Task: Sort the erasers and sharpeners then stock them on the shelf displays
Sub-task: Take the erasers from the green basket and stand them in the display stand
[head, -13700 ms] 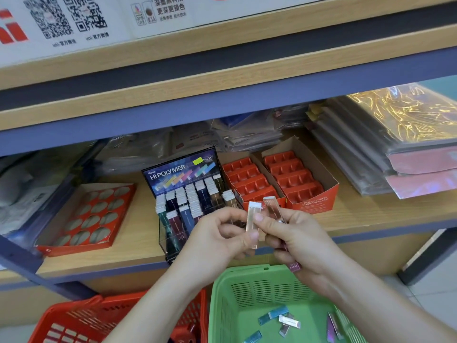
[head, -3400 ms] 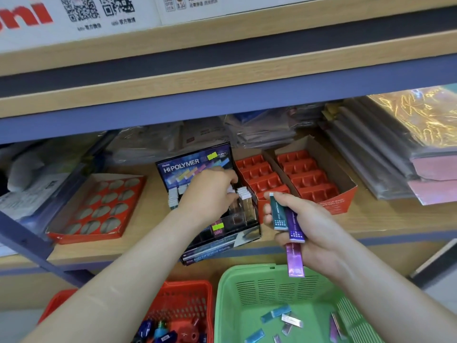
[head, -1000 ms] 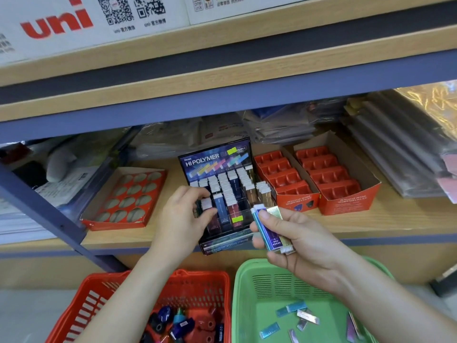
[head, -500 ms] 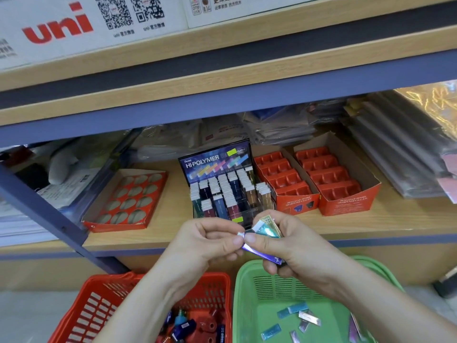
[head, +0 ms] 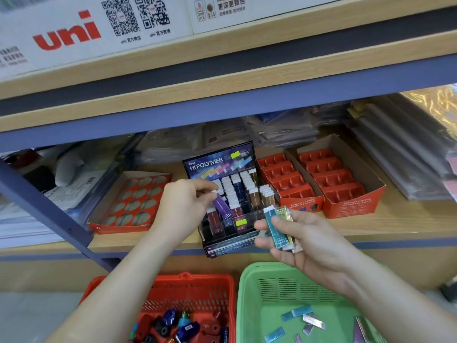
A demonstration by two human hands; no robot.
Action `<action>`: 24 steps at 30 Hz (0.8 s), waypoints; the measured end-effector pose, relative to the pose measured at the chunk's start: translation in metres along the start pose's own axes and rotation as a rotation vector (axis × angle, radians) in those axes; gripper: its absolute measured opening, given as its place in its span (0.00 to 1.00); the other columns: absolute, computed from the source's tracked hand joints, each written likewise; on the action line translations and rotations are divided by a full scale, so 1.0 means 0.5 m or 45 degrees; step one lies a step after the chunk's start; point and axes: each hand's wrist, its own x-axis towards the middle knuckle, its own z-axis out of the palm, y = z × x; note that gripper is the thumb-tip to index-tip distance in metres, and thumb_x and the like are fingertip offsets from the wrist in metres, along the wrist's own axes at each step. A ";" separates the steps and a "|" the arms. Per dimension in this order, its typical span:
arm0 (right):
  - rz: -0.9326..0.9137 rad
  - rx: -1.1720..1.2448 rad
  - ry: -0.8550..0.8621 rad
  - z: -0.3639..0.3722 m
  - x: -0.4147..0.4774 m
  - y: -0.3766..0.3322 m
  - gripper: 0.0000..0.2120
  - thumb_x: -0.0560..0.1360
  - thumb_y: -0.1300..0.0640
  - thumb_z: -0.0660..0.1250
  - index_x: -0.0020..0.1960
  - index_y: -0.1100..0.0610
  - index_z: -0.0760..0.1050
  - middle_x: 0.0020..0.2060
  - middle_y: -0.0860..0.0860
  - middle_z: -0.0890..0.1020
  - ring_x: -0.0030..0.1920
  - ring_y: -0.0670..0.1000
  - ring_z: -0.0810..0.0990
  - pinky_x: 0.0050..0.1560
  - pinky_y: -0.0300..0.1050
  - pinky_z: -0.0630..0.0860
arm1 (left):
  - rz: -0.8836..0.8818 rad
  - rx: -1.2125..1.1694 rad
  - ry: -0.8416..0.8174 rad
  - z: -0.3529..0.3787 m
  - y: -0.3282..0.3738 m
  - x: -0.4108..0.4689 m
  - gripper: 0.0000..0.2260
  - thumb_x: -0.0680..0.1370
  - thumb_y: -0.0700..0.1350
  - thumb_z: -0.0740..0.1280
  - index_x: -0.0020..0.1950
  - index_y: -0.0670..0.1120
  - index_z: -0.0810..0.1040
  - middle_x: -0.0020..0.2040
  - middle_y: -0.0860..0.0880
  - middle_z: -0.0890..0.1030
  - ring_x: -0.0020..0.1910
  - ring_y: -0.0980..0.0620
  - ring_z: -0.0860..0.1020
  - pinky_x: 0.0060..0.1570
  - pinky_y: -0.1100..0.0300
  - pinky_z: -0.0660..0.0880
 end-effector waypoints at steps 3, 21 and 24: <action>-0.005 -0.004 -0.006 -0.001 -0.003 0.000 0.09 0.79 0.63 0.63 0.57 0.66 0.75 0.49 0.58 0.86 0.40 0.54 0.86 0.29 0.39 0.80 | 0.017 0.069 -0.004 -0.002 -0.007 0.009 0.05 0.76 0.42 0.70 0.51 0.47 0.84 0.41 0.54 0.81 0.40 0.59 0.76 0.37 0.78 0.66; 0.029 -0.033 0.149 0.004 -0.002 0.008 0.07 0.78 0.62 0.66 0.56 0.60 0.74 0.50 0.62 0.82 0.36 0.57 0.85 0.23 0.39 0.77 | 0.075 0.047 0.161 -0.024 -0.086 0.006 0.07 0.75 0.36 0.69 0.46 0.48 0.81 0.40 0.53 0.80 0.40 0.59 0.75 0.43 0.62 0.71; 0.011 -0.102 0.145 0.009 0.000 0.012 0.05 0.78 0.60 0.67 0.53 0.58 0.75 0.38 0.55 0.80 0.27 0.51 0.79 0.19 0.35 0.71 | 0.082 0.057 0.092 -0.008 -0.100 -0.005 0.06 0.75 0.37 0.69 0.46 0.48 0.83 0.40 0.55 0.80 0.41 0.60 0.76 0.43 0.65 0.72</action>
